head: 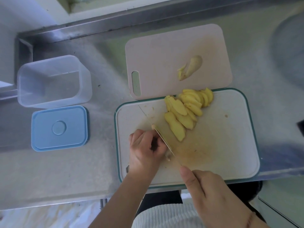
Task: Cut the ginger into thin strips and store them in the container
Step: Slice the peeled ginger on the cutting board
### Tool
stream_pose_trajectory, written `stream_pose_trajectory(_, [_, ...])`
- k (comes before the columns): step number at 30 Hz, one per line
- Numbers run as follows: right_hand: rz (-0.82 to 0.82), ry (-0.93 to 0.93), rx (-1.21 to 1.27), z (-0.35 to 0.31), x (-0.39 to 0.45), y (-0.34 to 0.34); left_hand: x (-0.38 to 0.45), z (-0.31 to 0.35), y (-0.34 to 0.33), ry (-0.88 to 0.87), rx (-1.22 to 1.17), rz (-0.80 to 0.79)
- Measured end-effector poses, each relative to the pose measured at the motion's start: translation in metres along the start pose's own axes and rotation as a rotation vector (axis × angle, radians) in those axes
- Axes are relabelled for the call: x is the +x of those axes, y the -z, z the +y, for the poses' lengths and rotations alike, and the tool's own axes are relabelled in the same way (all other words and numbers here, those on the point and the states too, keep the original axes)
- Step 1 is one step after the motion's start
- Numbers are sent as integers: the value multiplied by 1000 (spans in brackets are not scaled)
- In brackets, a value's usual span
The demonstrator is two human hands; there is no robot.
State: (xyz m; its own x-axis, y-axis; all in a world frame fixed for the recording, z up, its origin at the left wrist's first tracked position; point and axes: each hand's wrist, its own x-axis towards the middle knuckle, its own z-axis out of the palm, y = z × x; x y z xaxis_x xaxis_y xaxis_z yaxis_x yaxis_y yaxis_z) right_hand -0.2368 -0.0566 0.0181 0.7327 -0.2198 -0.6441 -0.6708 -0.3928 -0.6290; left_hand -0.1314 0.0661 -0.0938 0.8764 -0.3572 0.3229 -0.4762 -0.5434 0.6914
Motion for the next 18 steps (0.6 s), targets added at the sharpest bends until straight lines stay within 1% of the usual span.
stream_pose_trajectory(7, [10, 5, 7, -3, 7, -2, -1, -1, -1, -5, 22, 20])
stream_pose_trajectory(15, [-73, 0, 29, -6, 18, 2, -1, -3, -3, -24, 37, 32])
stream_pose_trajectory(18, [-65, -1, 66, -10, 19, 6, -2, -5, -3, -12, 47, 36])
